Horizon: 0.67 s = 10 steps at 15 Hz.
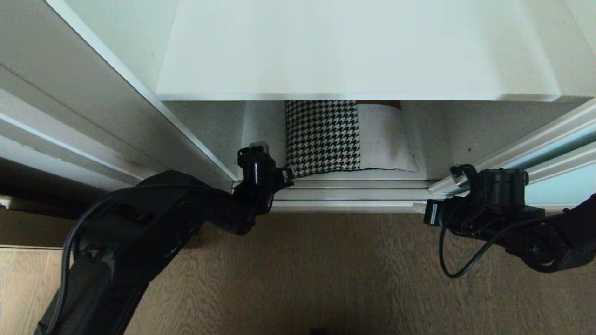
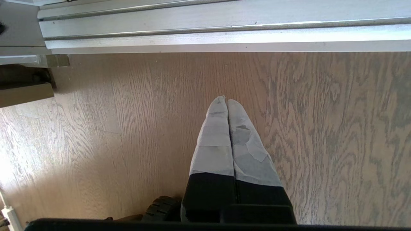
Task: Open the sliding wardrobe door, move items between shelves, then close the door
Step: Place the pillow on the higher shelf
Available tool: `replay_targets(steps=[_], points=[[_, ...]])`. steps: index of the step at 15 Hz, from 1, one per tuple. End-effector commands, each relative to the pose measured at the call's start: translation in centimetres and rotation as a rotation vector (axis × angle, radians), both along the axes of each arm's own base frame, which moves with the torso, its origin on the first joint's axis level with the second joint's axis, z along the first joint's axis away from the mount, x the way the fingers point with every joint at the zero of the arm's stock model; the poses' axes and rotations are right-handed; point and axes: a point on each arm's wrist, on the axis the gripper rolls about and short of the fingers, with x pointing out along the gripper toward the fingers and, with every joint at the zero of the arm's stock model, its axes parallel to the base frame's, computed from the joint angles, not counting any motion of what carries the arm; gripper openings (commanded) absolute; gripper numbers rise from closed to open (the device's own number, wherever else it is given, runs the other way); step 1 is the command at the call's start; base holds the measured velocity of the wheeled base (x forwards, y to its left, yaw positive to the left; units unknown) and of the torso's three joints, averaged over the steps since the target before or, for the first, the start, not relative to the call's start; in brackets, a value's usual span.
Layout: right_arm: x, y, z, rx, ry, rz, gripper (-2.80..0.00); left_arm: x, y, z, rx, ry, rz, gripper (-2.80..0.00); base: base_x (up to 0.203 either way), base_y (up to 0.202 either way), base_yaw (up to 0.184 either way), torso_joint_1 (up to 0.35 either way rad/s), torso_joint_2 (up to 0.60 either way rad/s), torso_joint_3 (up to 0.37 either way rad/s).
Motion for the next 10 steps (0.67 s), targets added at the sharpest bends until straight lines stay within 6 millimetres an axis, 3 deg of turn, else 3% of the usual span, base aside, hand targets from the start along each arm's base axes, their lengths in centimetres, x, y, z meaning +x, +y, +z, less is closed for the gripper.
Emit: replay_targets(steps=[1,7,10], points=[[-0.08,0.00,-0.09,0.002,0.002,0.001,-2.80,-0.71,0.78,2.26,-0.021,-0.010,-0.031,0.00,0.000,0.000,0.000,0.000,0.00,0.000],[-0.32,-0.01,-0.76,0.005,0.006,0.010,-2.80,-1.50,1.53,2.71,-0.110,0.163,-0.187,0.00,0.000,0.000,0.000,0.000,0.00,0.000],[-0.48,-0.01,-1.02,0.010,0.017,0.022,-2.80,-1.06,1.27,1.72,-0.116,0.173,-0.201,0.00,0.000,0.000,0.000,0.000,0.00,0.000]])
